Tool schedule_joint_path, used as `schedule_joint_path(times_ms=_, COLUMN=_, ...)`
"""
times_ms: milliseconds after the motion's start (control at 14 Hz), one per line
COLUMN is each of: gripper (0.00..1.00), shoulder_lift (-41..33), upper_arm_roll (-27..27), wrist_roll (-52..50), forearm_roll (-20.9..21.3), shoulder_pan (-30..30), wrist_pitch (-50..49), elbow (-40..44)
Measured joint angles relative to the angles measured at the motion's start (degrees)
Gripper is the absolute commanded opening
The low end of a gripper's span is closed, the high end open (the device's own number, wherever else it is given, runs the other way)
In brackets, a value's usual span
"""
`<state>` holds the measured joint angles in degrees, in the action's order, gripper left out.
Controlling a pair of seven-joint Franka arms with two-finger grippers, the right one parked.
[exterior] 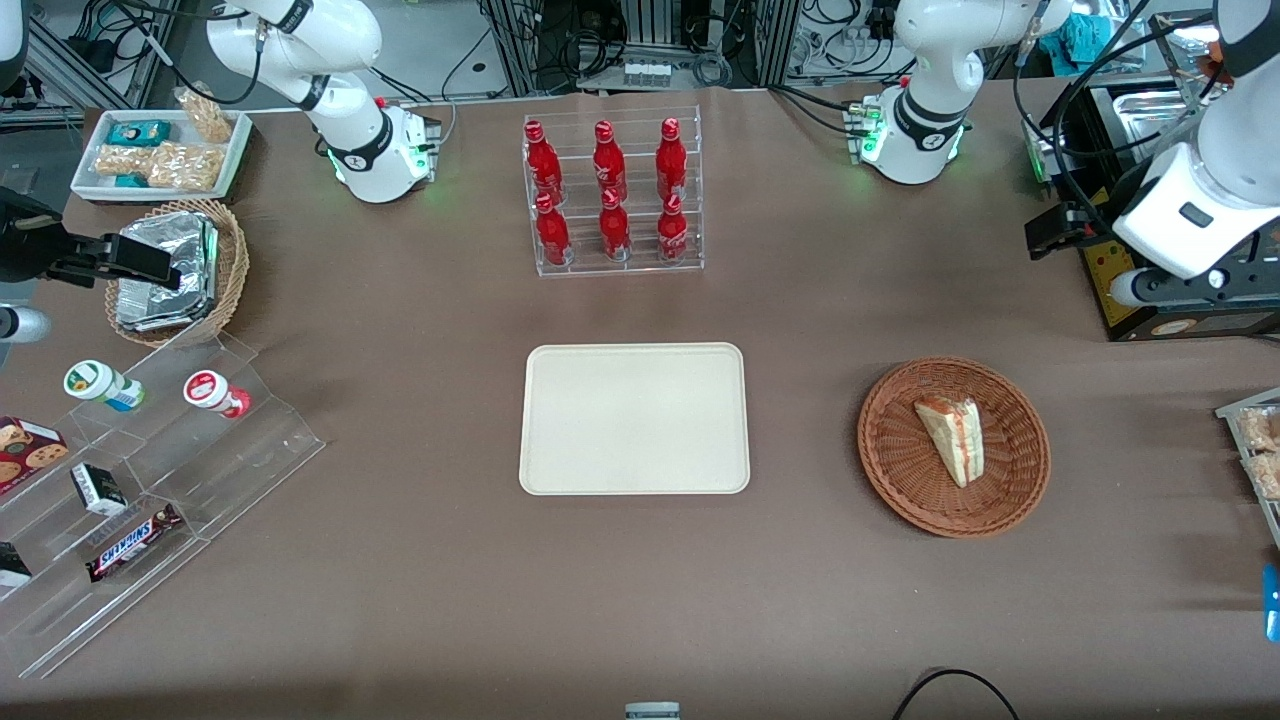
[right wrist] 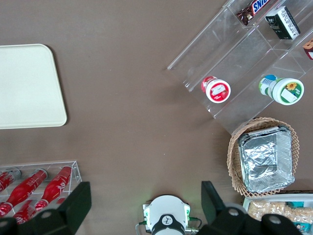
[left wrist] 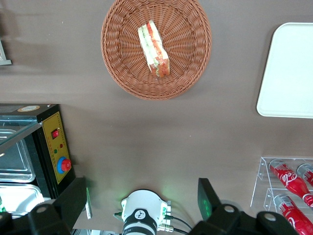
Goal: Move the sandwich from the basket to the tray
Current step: 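Move the left gripper over the sandwich in the wicker basket, then lower the left gripper and close it on the sandwich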
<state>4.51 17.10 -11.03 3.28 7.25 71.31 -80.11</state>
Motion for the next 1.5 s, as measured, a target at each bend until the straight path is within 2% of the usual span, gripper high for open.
schedule_joint_path(times_ms=357, gripper=1.00, shoulder_lift=-0.2, upper_arm_roll=-0.4, wrist_roll=0.0, forearm_roll=0.0, shoulder_pan=0.0, wrist_pitch=1.8, elbow=-1.5)
schedule_joint_path(times_ms=500, gripper=1.00, shoulder_lift=-0.1, upper_arm_roll=-1.5, wrist_roll=-0.1, forearm_roll=0.0, shoulder_pan=-0.1, wrist_pitch=4.3, elbow=-4.6)
schedule_joint_path(times_ms=786, gripper=1.00, shoulder_lift=1.4, upper_arm_roll=-6.5, wrist_roll=-0.1, forearm_roll=-0.1, shoulder_pan=0.5, wrist_pitch=17.7, elbow=-15.5)
schedule_joint_path(times_ms=1071, gripper=1.00, shoulder_lift=5.1, upper_arm_roll=-7.0, wrist_roll=-0.2, forearm_roll=-0.5, shoulder_pan=2.9, wrist_pitch=32.6, elbow=-25.5)
schedule_joint_path(times_ms=1286, gripper=1.00, shoulder_lift=8.3, upper_arm_roll=-7.1, wrist_roll=-2.8, forearm_roll=-4.7, shoulder_pan=4.4, wrist_pitch=41.5, elbow=-28.9)
schedule_joint_path(times_ms=1500, gripper=1.00, shoulder_lift=10.8, upper_arm_roll=-6.7, wrist_roll=-8.3, forearm_roll=-5.3, shoulder_pan=4.1, wrist_pitch=45.8, elbow=-29.2)
